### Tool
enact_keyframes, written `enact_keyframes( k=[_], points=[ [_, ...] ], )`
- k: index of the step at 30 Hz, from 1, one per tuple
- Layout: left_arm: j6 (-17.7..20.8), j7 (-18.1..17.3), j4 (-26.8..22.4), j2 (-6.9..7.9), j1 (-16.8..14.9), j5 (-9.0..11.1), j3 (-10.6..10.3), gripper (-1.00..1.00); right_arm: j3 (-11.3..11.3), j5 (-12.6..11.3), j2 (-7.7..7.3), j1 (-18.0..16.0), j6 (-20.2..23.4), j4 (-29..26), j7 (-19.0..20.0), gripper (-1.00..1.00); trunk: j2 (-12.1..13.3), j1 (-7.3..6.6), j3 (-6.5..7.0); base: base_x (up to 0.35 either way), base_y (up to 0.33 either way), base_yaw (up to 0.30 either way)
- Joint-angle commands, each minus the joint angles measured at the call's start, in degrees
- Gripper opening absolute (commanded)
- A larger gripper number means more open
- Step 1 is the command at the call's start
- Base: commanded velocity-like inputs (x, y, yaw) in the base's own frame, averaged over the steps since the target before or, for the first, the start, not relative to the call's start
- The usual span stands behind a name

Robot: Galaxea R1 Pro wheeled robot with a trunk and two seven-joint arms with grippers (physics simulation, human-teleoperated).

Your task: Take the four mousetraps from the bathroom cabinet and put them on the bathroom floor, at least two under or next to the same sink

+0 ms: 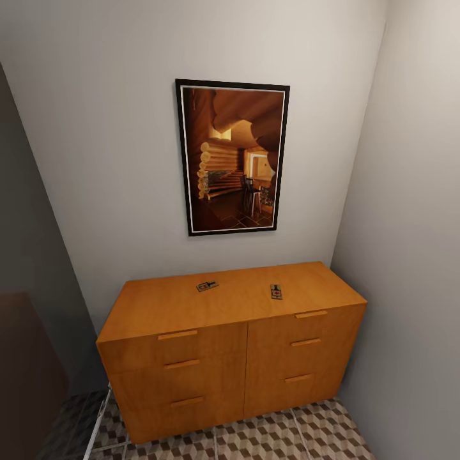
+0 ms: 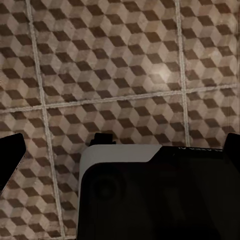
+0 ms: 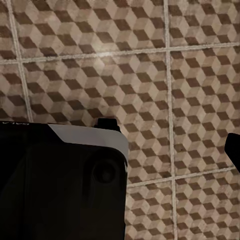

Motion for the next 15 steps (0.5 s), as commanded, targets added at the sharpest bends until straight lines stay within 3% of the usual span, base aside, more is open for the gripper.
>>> enact_keyframes(
  k=[1,3,4,7,13,15],
  points=[
    [-0.1,0.0,-0.8,0.09,-0.1,0.5,-0.5,1.0,0.3,0.3,0.01,-0.1,-0.1,0.0,-0.2,1.0,-0.1,0.02,-0.1,0.0,0.0,0.0],
    [0.2,-0.2,-3.0,0.24,-0.1,0.1,-0.5,1.0,0.2,0.4,0.0,-0.1,-0.1,-0.3,-0.2,1.0,-0.1,0.02,-0.1,0.0,0.0,0.0],
    [4.2,-0.3,-11.7,1.37,-0.1,-2.9,-0.6,1.0,0.1,0.3,-0.03,-0.1,1.3,-5.5,-0.1,1.0,-0.1,0.02,-0.1,0.0,0.0,0.0],
    [8.5,-0.3,-16.9,2.2,-0.1,-4.5,-0.5,1.0,0.0,0.1,-0.08,-0.1,3.4,-9.9,-0.1,1.0,-0.1,0.02,-0.1,0.0,0.0,0.0],
    [17.2,-0.3,-28.2,4.17,-0.1,-6.0,-0.5,1.0,-0.2,-0.1,-0.44,-0.1,10.7,-19.3,-0.1,1.0,-0.1,0.02,-0.1,0.0,0.0,0.0],
    [18.4,-0.3,-29.9,4.51,-0.1,-6.1,-0.4,1.0,-0.2,-0.2,-0.59,-0.1,11.9,-21.0,-0.1,1.0,-0.1,0.02,-0.1,0.0,0.0,0.0]
  ],
)
